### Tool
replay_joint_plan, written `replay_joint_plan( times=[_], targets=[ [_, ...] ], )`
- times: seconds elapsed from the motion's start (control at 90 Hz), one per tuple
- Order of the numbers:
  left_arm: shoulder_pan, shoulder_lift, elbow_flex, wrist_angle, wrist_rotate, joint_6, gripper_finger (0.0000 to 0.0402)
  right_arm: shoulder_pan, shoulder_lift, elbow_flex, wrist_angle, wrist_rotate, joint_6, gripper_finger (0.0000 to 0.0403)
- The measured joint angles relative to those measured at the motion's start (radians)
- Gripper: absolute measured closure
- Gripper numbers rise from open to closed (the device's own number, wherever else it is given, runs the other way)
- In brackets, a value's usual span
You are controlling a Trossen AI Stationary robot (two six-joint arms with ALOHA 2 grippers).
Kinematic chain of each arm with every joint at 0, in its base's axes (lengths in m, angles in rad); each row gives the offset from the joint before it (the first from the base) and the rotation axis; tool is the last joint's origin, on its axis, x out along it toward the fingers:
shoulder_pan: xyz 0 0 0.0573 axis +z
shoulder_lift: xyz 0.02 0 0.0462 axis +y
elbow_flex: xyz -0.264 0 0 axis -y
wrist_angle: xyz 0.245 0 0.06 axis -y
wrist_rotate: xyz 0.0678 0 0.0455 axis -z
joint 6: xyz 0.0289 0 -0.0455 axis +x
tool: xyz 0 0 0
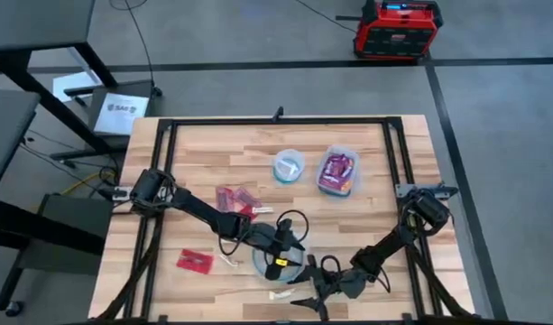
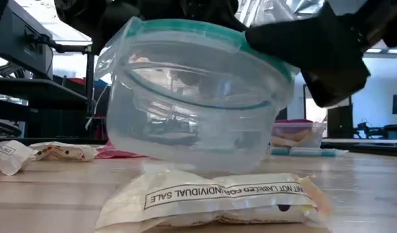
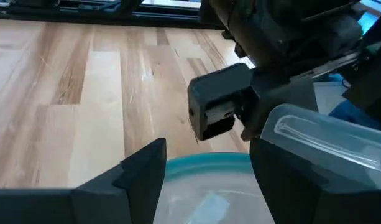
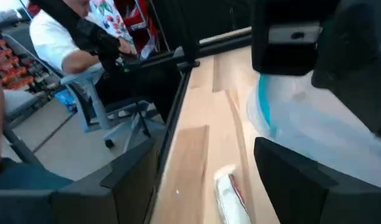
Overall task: Sort candy
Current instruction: Open the center transparent bin
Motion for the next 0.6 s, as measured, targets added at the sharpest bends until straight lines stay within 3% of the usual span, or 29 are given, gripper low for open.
replay_joint_plan(
  times=[0.189,0.367,0.456,0.6],
  targets=[
    [0.0,-0.065,0.063,-0.05,0.002,0.072,0.0182,0.033,-0.102,0.0,-0.192,0.002,-0.099,0.0148],
    [0.002,-0.133,0.175,-0.22,-0.034,0.145,0.0182,0.038,-0.224,0.0,-0.434,0.066,-0.024,0.0148],
    [0.002,-0.169,0.239,-0.422,-0.057,0.147,0.0182,0.024,-0.257,0.0,-0.495,0.086,0.044,0.0148],
    [-0.028,-0.263,0.345,-0.892,-0.152,0.03,0.0182,-0.006,-0.258,0.0,-0.504,0.082,0.163,0.0148]
  ],
)
